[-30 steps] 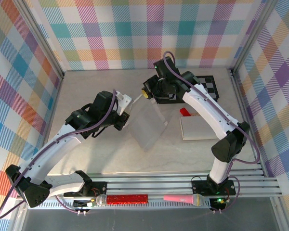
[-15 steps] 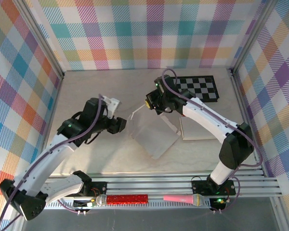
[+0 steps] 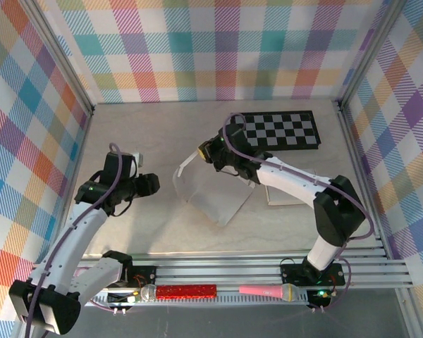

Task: Fold the paper box

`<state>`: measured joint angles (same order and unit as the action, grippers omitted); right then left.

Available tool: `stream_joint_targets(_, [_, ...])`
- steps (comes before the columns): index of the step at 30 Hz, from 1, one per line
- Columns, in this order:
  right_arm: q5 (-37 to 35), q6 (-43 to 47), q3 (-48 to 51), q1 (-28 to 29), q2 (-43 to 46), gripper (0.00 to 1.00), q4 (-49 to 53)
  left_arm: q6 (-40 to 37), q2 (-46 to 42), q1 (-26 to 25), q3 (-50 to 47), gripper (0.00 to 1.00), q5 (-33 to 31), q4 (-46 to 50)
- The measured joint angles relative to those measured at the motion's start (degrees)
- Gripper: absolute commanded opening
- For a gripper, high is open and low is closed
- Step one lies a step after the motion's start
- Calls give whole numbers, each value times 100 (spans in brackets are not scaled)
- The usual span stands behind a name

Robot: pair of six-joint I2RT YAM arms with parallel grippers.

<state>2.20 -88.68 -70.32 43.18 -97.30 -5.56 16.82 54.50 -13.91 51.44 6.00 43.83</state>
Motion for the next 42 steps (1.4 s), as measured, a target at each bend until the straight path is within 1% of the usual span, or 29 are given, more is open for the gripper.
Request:
stream_joint_targets(2, [81, 0, 262, 7, -120, 0, -584, 105, 4, 37, -96, 49, 61, 0])
stream_joint_targets(7, [153, 2, 885, 37, -229, 0, -1366, 181, 33, 96, -162, 46, 157, -31])
stream_joint_targets(12, [216, 66, 1475, 42, -232, 0, -2415, 162, 31, 101, -369, 42, 291, -212])
stream_joint_targets(16, [328, 103, 1847, 42, -254, 0, -3176, 90, 2, 105, -737, 34, 542, -382])
stream_joint_targets(20, [483, 129, 2006, 42, -361, 0, -3779, -35, -81, 103, -1036, 34, 761, -520])
stream_joint_targets(23, [586, 127, 2011, 42, -442, 0, -4081, -35, -90, 103, -1043, 33, 791, -577])
stream_joint_targets(31, [756, 256, 1998, 39, -485, 0, -4288, 13, -83, 96, -1036, 33, 715, -702])
stream_joint_targets(36, [949, 254, 2251, 28, -946, 0, -4968, 31, -83, 96, -1036, 33, 675, -697])
stream_joint_targets(38, [997, 234, 2393, 28, -1156, 0, -5429, 33, -83, 94, -1036, 33, 649, -697])
stream_joint_targets(42, [1069, 232, 2474, 13, -1174, 0, -5683, 70, -83, 94, -1036, 33, 647, -719])
